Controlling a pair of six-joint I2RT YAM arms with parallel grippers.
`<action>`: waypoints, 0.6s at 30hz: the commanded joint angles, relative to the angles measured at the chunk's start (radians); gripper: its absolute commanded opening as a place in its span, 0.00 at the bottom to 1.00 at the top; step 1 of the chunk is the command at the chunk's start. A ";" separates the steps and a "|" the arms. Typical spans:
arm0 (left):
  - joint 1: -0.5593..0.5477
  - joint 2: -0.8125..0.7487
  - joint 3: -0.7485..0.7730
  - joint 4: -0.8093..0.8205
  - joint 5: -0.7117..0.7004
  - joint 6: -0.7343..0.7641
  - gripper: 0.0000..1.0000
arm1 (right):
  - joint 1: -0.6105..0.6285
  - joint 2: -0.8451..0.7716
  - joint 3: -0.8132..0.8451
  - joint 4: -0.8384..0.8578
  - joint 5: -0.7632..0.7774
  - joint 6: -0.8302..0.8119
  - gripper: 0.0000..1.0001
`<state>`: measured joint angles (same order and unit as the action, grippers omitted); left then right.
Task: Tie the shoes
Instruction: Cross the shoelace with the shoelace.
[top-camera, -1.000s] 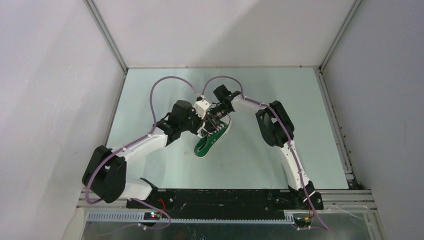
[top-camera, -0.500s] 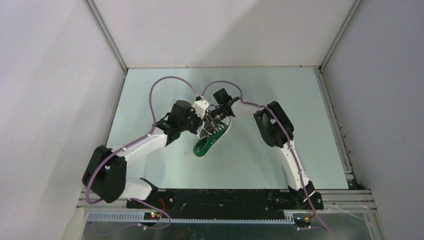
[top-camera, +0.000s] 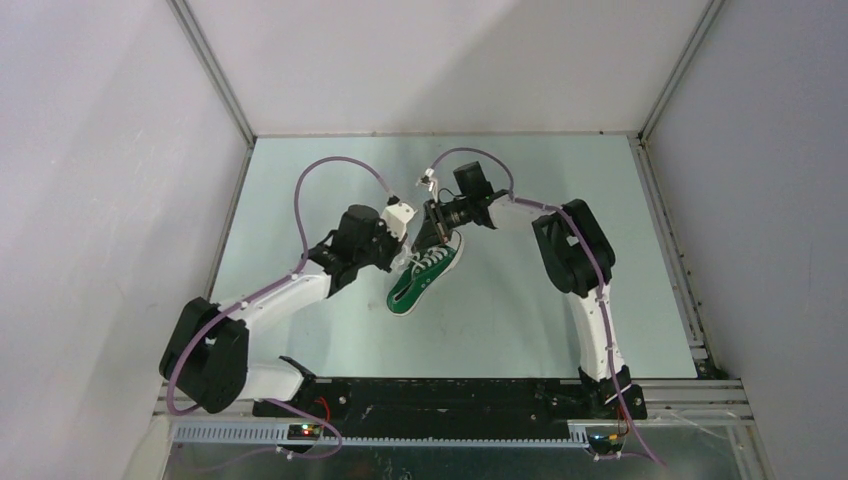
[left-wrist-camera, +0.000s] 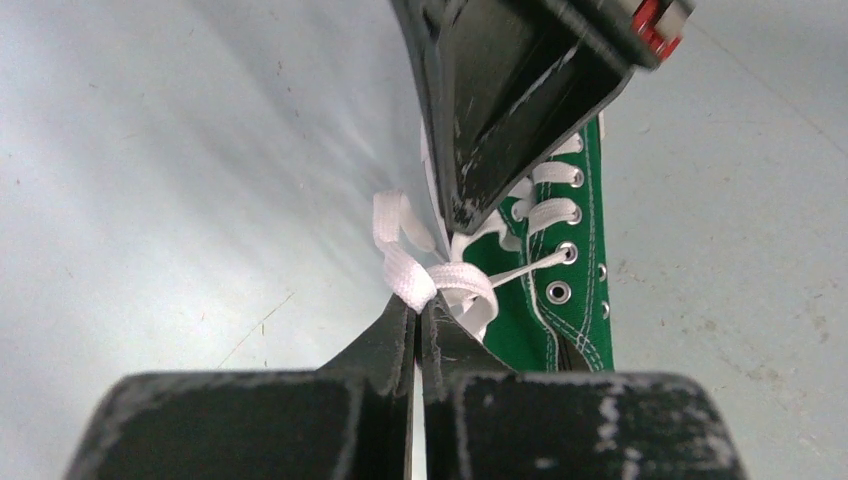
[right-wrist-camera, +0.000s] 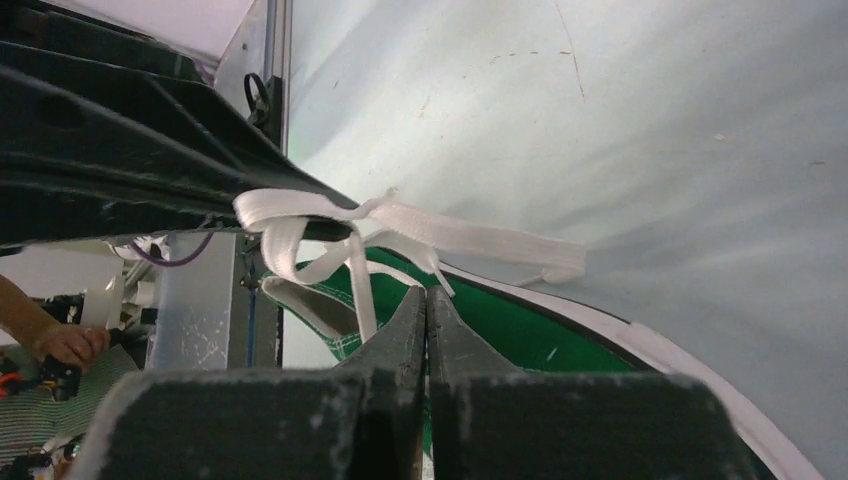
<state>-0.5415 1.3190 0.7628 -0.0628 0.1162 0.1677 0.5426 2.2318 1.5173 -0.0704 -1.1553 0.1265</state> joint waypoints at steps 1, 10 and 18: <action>0.009 -0.024 -0.012 0.025 -0.048 0.040 0.00 | 0.003 -0.070 -0.030 0.054 -0.011 0.048 0.00; 0.008 -0.011 -0.006 0.015 -0.135 0.062 0.00 | 0.027 -0.077 -0.021 -0.089 -0.050 -0.069 0.00; 0.008 0.006 0.011 0.031 -0.124 0.068 0.00 | 0.081 -0.021 0.079 -0.215 -0.104 -0.121 0.07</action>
<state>-0.5411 1.3231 0.7483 -0.0696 0.0349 0.1967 0.6018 2.2089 1.5368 -0.2279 -1.1938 0.0277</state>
